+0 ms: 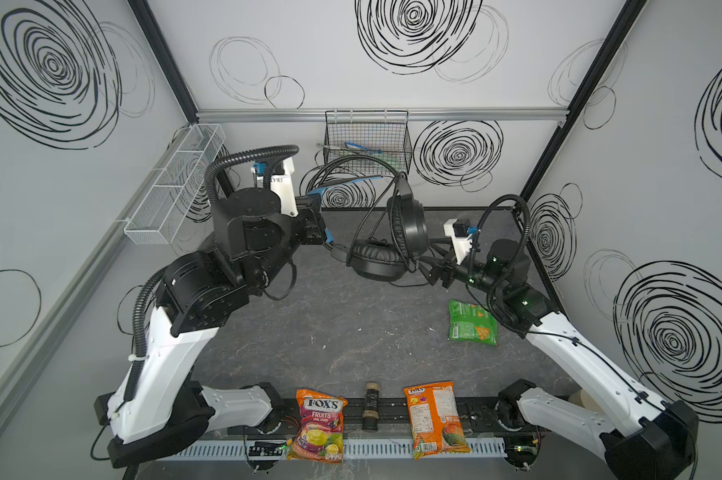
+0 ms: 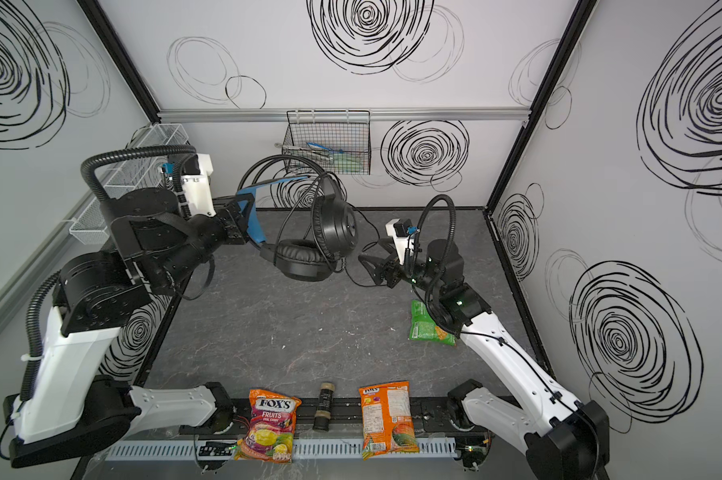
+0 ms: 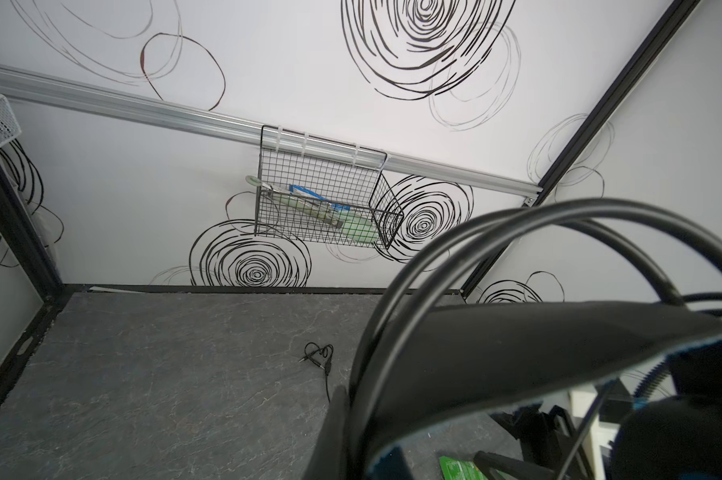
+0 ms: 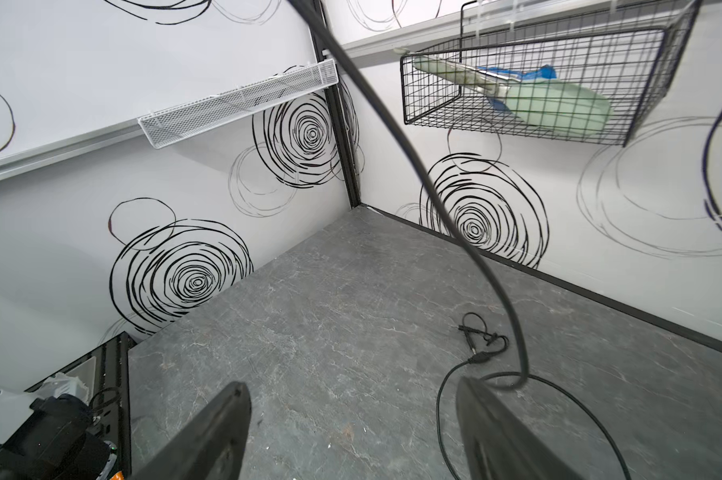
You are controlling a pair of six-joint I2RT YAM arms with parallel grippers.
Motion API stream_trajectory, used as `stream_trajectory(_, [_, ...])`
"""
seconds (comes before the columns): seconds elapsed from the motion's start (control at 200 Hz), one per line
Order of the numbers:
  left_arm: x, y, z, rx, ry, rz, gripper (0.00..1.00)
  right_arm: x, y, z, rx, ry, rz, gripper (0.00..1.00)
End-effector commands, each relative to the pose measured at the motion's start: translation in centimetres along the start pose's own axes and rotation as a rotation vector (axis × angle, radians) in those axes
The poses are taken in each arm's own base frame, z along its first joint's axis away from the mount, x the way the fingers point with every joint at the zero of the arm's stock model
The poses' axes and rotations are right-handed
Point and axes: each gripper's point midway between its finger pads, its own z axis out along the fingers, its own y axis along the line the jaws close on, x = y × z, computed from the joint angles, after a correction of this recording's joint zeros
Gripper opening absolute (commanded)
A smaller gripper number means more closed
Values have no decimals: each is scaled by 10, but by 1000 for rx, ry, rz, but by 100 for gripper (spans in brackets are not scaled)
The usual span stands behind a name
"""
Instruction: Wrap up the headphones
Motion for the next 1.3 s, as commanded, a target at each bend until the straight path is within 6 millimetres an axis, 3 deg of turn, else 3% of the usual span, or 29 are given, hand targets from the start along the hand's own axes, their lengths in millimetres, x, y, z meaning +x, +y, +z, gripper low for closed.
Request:
stream_trajectory(0.0, [-31, -11, -13, 72, -87, -120, 0, -24, 13, 13, -62, -65, -33, 80])
stream_trajectory(0.175, [-35, -12, -14, 75, -94, -134, 0, -34, 10, 15, -14, -76, -58, 80])
stream_trajectory(0.49, [-38, -15, -10, 97, -92, -157, 0, -36, 16, -12, 52, -76, -122, 81])
stream_trajectory(0.645, [-45, -11, -10, 103, -105, -175, 0, -23, 22, -28, 87, -27, -229, 80])
stream_trajectory(0.79, [-46, -13, -11, 122, -101, -185, 0, -34, 13, -42, 171, -52, -284, 81])
stream_trajectory(0.891, [-43, -13, -10, 125, -94, -193, 0, -43, 5, -35, 177, -69, -291, 82])
stream_trajectory(1.131, [-45, -16, -8, 146, -101, -220, 0, -53, -2, 6, 126, -86, -302, 80])
stream_trajectory(1.296, [-48, -18, -8, 162, -104, -232, 0, -53, -12, 23, 132, -86, -292, 74])
